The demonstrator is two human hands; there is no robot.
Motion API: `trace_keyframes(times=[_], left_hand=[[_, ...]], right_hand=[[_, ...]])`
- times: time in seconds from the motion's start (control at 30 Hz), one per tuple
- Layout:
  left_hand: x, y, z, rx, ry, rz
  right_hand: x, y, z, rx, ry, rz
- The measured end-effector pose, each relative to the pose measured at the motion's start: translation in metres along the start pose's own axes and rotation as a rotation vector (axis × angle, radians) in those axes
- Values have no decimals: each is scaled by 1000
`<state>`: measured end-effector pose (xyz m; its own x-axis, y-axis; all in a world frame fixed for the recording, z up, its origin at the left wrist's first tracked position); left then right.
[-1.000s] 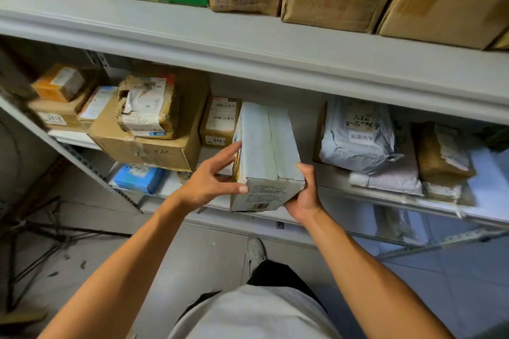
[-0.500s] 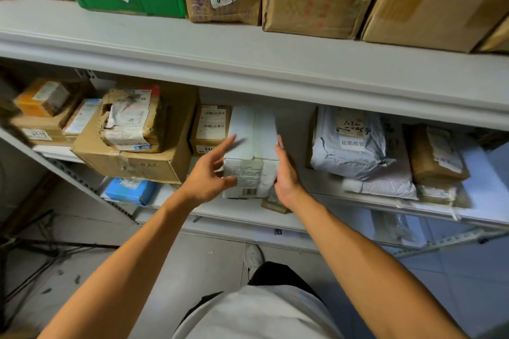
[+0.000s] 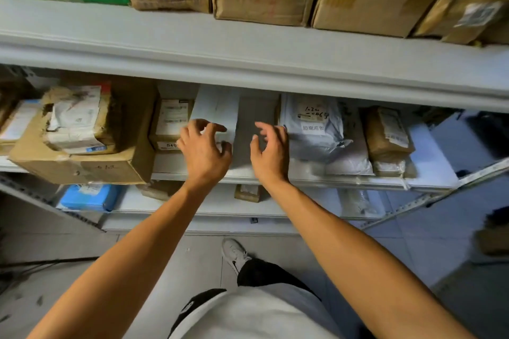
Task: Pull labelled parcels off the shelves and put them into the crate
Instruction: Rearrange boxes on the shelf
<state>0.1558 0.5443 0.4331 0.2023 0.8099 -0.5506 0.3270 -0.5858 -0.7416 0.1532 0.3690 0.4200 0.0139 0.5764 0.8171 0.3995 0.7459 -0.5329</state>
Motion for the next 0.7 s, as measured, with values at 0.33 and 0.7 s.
trace_keyframes(times=[0.33, 0.7], left_hand=[[-95, 111, 7, 443, 75, 412], [-97, 160, 6, 332, -588, 908]], right_hand=[[-96, -129, -20, -344, 170, 17], [-169, -93, -73, 327, 830, -545]])
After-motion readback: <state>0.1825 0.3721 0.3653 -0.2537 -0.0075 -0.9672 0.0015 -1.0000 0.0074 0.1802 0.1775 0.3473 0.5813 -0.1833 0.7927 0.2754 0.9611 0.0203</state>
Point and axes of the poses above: each hand's wrist, its own z-axis away from the middle knuckle, its own y-axis out of the palm, x = y × z, the point moved 8 cm from there along -z, towards the middle knuckle, and after that the axes turned 10 degrees about y, right-handed, at the moved point
